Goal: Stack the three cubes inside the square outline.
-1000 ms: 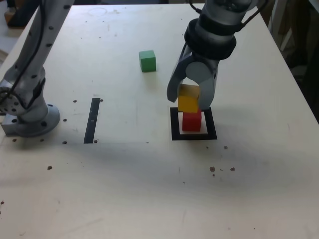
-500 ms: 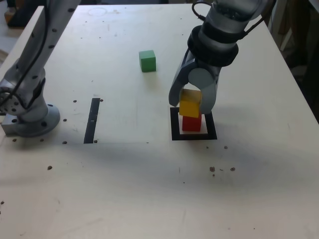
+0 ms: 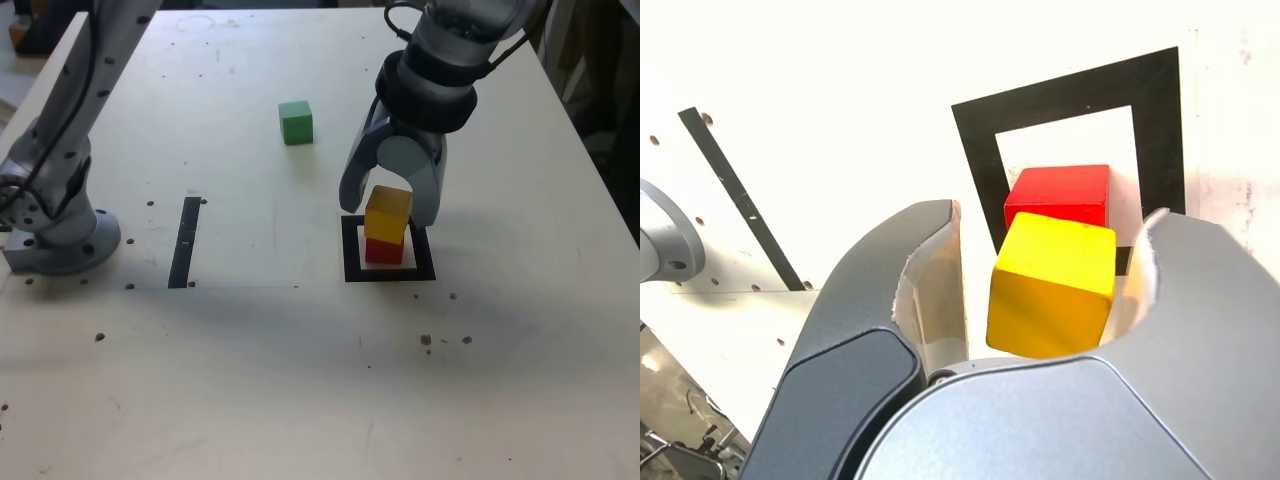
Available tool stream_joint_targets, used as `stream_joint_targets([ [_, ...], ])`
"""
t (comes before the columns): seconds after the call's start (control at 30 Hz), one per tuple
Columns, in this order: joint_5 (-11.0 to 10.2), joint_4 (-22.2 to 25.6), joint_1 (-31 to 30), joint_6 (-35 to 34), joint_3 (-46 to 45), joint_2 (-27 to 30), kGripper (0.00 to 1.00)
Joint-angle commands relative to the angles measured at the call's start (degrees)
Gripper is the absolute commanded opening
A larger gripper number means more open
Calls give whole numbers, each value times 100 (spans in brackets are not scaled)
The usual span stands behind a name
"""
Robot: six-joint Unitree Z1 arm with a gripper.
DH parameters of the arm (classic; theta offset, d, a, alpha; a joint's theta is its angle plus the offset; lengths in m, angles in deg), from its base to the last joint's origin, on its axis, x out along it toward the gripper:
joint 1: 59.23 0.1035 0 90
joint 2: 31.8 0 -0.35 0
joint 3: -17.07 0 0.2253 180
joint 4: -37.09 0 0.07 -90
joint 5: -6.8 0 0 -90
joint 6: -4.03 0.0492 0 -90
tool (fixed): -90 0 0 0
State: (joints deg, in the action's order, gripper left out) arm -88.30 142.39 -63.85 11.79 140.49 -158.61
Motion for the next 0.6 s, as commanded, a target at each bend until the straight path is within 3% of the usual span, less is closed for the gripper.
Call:
stream_joint_targets([
  [0.0, -30, 32, 21, 10, -34, 34, 100],
  [0.3, -391, 61, 255, 46, -407, 589, 100],
  [0.57, -691, -29, 997, 194, -1164, 1198, 100],
])
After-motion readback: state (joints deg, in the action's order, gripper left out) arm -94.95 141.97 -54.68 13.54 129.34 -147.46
